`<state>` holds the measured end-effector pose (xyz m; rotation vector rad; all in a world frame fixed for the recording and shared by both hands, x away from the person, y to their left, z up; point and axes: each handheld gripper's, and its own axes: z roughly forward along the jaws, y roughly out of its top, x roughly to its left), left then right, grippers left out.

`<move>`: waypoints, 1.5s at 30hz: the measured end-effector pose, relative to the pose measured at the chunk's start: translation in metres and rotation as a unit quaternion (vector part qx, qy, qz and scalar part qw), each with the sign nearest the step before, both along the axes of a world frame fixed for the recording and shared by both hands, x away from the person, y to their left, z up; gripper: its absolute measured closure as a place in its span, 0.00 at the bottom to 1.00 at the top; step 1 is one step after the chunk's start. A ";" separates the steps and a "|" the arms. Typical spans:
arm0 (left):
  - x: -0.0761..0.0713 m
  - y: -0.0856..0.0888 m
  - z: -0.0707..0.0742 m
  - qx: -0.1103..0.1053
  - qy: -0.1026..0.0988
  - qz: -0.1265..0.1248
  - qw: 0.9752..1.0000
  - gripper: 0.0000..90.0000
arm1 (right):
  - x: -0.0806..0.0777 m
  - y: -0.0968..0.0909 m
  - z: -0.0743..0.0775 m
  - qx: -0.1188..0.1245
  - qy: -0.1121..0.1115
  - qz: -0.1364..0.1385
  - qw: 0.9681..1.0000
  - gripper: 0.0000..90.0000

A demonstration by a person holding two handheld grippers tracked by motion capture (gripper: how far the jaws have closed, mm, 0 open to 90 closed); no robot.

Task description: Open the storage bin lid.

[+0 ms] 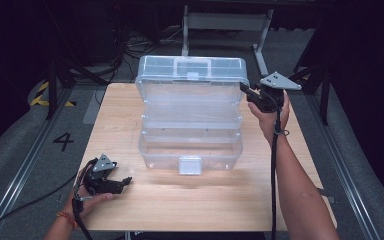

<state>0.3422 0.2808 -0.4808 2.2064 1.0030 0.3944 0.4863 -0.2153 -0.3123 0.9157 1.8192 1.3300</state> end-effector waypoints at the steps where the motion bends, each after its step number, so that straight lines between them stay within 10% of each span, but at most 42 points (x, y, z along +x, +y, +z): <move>1: 0.000 0.000 0.000 0.000 0.000 0.000 1.000 0.20 | 0.000 0.000 0.000 0.000 0.000 0.000 1.000 0.81; 45: -0.001 -0.001 0.000 -0.003 0.004 0.003 1.000 0.20 | 0.030 0.003 0.007 0.019 0.022 -0.018 0.999 0.84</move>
